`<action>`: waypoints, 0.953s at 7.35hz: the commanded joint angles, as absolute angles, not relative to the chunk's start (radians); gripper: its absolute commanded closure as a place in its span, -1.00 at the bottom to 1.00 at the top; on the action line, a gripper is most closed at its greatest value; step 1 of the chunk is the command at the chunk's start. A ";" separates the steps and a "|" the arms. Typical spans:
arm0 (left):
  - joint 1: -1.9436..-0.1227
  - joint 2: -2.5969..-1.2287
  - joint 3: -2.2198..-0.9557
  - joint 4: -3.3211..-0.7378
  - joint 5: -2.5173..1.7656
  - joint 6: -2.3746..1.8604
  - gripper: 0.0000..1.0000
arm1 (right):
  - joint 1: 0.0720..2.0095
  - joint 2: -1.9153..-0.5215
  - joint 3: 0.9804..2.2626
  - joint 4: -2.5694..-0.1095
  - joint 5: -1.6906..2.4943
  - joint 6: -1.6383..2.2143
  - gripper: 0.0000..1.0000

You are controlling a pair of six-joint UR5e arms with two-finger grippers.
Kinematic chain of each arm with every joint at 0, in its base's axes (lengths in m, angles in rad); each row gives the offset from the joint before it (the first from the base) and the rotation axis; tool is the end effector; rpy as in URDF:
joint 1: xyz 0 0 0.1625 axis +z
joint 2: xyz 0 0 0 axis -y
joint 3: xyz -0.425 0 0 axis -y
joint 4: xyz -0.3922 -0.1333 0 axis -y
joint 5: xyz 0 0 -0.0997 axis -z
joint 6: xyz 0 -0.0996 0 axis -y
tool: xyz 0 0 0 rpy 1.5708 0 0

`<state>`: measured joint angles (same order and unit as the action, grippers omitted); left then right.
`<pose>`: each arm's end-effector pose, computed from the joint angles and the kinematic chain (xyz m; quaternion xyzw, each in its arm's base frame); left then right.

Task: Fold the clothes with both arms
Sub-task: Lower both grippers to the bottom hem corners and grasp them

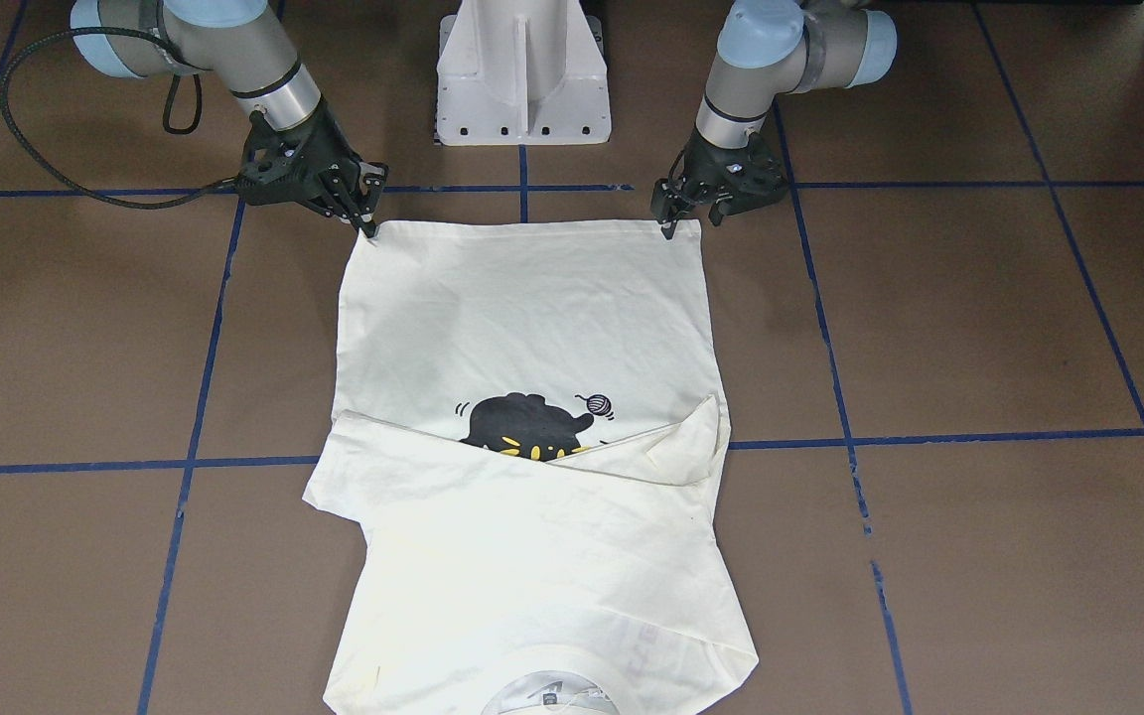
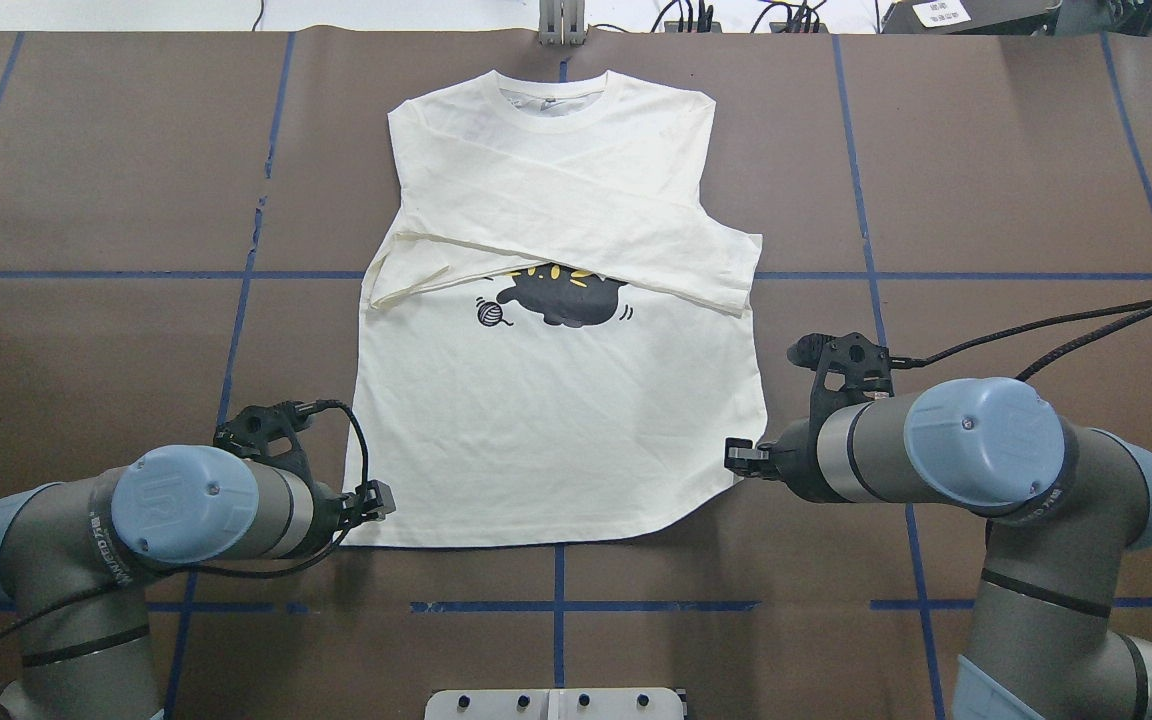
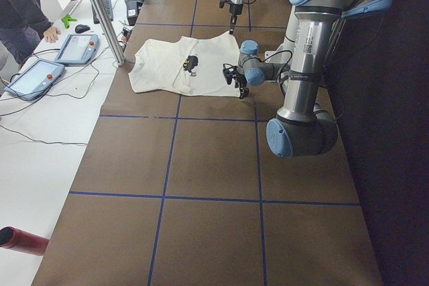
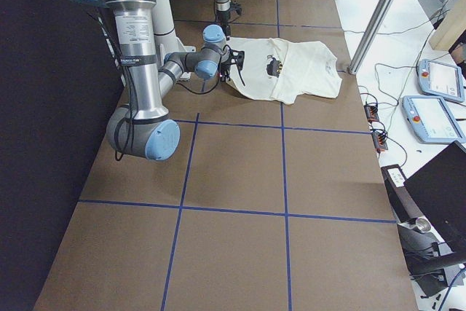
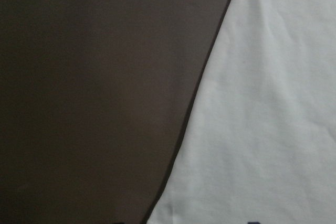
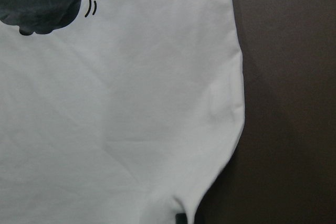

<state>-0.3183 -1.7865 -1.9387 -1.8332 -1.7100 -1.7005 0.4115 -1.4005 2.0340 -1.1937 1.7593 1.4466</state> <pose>0.4928 -0.2882 0.3523 -0.0246 0.4137 -0.1742 0.8933 -0.4344 -0.3147 0.3167 0.0481 -0.4865 0.0796 0.8687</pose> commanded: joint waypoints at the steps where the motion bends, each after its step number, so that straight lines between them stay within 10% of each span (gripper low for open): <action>1: -0.318 -1.787 -1.930 -1.825 -1.709 -1.697 -0.62 | 0.413 -1.401 2.033 -1.195 1.759 1.447 1.00; 7: -0.316 -1.795 -1.930 -1.815 -1.692 -1.697 0.94 | 0.416 -1.401 2.033 -1.195 1.761 1.447 1.00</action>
